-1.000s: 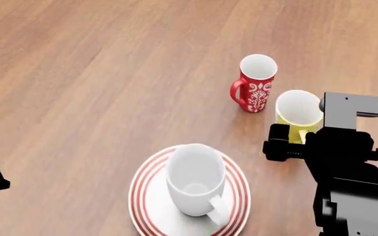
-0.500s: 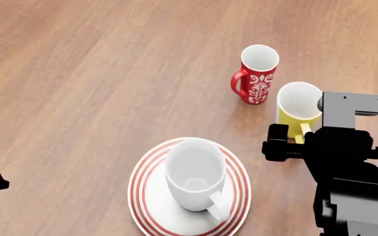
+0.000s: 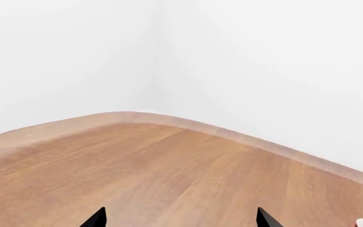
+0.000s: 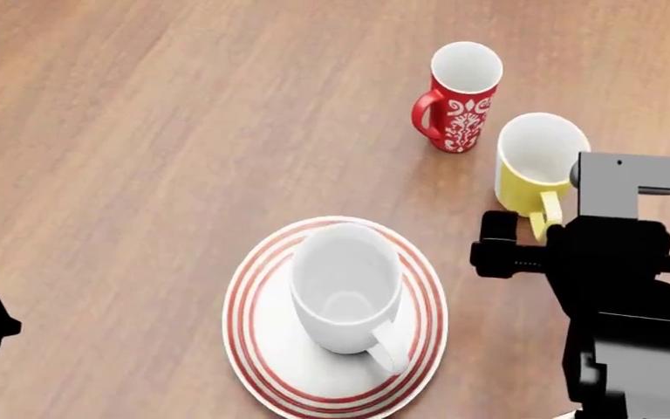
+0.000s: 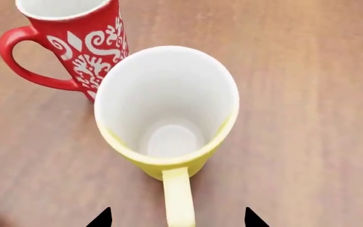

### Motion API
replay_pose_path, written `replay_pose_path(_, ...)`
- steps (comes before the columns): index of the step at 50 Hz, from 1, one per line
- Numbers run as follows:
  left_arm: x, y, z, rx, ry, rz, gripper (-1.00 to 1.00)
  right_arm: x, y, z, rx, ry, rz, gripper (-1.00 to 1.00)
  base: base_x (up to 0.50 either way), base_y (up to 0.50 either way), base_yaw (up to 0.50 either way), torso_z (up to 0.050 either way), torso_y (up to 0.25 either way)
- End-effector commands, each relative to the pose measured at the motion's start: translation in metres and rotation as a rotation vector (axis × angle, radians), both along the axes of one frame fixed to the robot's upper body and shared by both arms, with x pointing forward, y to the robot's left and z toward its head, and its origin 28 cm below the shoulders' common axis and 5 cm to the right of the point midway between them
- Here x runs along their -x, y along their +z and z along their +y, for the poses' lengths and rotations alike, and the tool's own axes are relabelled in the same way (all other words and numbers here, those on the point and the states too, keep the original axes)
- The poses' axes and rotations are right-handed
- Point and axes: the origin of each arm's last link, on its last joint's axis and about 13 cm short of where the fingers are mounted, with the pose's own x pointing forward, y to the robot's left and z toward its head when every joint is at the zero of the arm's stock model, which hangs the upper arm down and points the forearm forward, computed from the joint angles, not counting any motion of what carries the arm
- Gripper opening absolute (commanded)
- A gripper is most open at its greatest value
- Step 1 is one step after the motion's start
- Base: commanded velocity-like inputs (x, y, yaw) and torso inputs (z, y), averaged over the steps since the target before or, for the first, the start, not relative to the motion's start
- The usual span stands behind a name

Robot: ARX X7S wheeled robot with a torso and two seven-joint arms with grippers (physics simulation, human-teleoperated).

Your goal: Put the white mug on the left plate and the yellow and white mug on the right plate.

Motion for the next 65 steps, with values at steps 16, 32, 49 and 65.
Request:
replay_pose_path(16, -0.001, 0.001, 0.002, 0.037, 0.002, -0.002, 1.0, 0.001, 0.002, 0.001, 0.004, -0.003, -0.017, 1.0, 0.0, 0.0, 0.0, 0.002, -0.053)
replay_pose_path(32, -0.001, 0.0, 0.002, 0.035, -0.003, 0.001, 1.0, 0.001, -0.001, 0.003, -0.023, 0.018, -0.064, -1.0, 0.0, 0.0, 0.0, 0.0, 0.0)
replay_pose_path(49, -0.003, -0.004, 0.002, 0.029, -0.008, 0.004, 1.0, 0.036, 0.007, 0.01, 0.145, 0.029, -0.374, -1.0, 0.0, 0.0, 0.0, 0.0, 0.0)
replay_pose_path(65, -0.005, -0.006, 0.003, 0.029, -0.009, 0.004, 1.0, 0.056, 0.005, 0.011, 0.147, 0.014, -0.494, -1.0, 0.0, 0.0, 0.0, 0.0, 0.0)
